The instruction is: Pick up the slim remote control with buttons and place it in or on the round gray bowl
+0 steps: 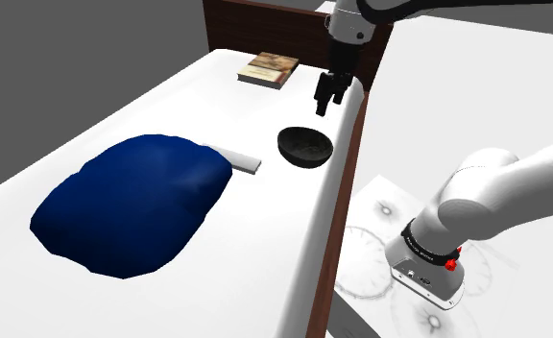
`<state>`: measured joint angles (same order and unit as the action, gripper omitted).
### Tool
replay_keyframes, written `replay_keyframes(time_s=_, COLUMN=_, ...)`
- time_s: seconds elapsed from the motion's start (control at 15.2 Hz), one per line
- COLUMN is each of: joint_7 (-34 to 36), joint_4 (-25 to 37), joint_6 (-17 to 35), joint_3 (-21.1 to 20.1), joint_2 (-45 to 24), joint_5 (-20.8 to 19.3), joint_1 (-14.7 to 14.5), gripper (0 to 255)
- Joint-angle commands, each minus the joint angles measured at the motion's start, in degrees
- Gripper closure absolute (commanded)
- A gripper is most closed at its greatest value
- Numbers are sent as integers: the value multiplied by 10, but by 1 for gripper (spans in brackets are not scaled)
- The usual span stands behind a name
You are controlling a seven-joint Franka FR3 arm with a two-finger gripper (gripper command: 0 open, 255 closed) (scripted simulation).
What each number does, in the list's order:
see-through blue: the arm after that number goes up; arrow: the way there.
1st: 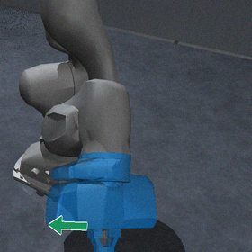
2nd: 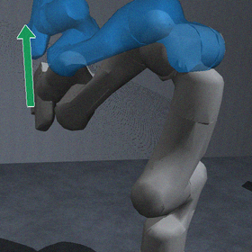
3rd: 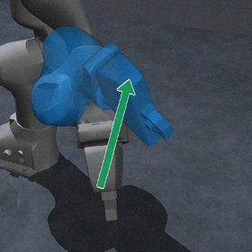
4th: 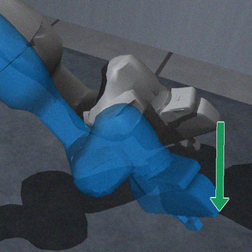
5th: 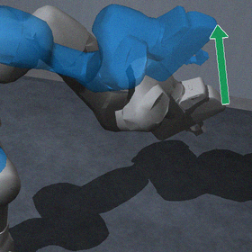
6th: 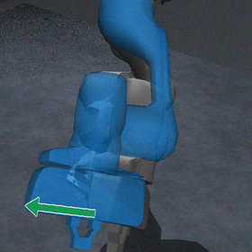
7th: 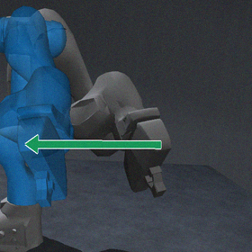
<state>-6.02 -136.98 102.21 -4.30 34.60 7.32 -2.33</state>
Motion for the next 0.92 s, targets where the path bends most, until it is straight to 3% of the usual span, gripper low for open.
replay_keyframes(time_s=0.0, joint_7=7, joint_4=-4, joint_6=37, joint_3=-14, joint_2=-30, joint_5=4, joint_1=-6, gripper=0)
replay_keyframes(time_s=0.46, joint_7=41, joint_4=35, joint_6=135, joint_3=-65, joint_2=-162, joint_5=1, joint_1=-24, gripper=0)
replay_keyframes(time_s=0.86, joint_7=81, joint_4=97, joint_6=200, joint_3=-101, joint_2=-286, joint_5=-29, joint_1=-36, gripper=0)
